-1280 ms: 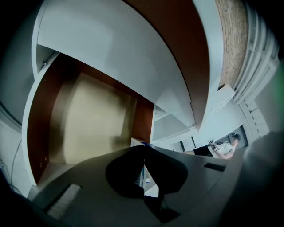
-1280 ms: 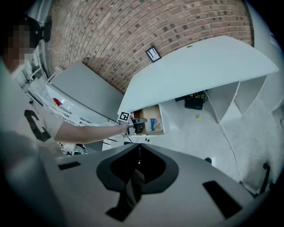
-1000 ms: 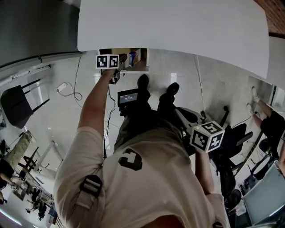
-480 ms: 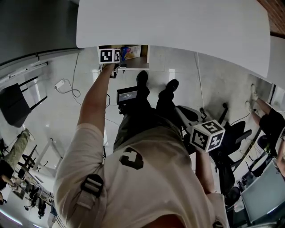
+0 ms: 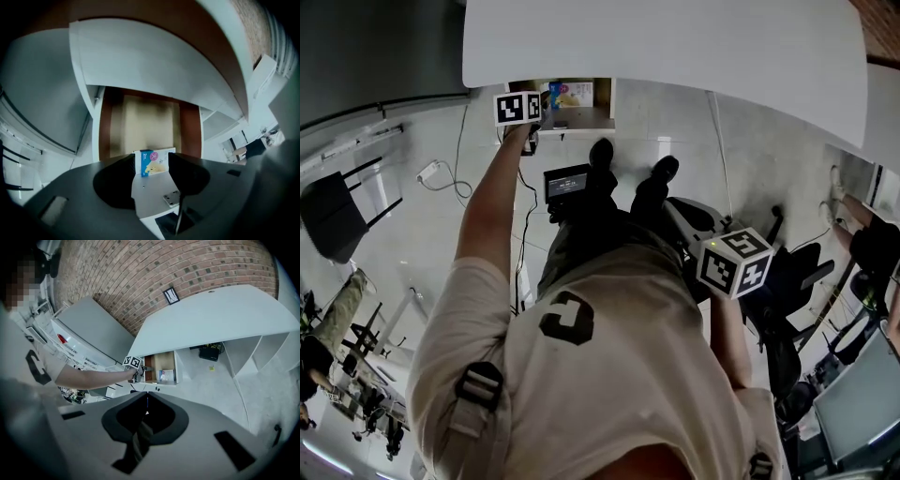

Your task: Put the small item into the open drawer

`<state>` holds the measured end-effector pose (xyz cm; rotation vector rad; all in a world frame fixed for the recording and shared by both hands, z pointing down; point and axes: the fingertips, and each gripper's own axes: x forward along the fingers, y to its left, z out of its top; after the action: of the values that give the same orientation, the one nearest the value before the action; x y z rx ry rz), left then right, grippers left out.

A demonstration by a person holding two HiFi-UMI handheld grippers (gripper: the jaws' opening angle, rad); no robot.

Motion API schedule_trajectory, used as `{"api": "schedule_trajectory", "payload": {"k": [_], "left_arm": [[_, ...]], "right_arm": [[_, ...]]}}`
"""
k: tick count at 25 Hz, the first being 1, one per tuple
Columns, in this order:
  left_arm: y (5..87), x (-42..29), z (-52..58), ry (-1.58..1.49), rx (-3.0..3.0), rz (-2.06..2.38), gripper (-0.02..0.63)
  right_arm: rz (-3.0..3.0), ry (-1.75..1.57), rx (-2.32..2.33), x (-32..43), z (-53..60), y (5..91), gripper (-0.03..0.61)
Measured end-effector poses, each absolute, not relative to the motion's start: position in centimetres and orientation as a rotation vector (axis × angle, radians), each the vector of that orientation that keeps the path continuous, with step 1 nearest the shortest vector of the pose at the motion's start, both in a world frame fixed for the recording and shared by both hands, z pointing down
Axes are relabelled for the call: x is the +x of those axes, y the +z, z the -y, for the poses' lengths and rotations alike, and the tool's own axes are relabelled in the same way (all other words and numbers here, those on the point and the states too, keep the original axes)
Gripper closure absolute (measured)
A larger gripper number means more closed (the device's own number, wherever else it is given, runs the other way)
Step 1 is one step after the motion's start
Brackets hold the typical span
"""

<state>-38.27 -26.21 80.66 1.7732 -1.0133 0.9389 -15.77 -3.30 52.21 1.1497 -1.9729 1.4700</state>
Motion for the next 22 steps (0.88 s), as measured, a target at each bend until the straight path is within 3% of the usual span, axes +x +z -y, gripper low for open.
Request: {"api": "schedule_trajectory", "payload": {"k": [3,7,9,16,22], "left_arm": [[77.6,-37.2,27.9,0.781,1.825,1.024,0.402],[73.1,-39.4,25.2,0.624,1.822,1.050,0.565],[71.1,-38.8,23.4,0.623,1.861,1.034,0.595],[66.6,-35.5,20.3,0.647,2.015,0.919,0.609],[57.9,-29.7,21.7,0.534,2.322,0.842,0.609]], "right_arm": [[2.011,1.426,1.201,-15.5,4.6,51.7,0.572],[2.099,1.398,1.166,-16.9,5.8,50.7,0.572],[2.146,1.342,1.156,-16.7,6.4,49.5,0.574],[2.196,1.193,1.153,-16.4,7.5,47.7,0.574],[2.251,1.015,1.182,-16.3,8.5,45.2,0.574]]}}
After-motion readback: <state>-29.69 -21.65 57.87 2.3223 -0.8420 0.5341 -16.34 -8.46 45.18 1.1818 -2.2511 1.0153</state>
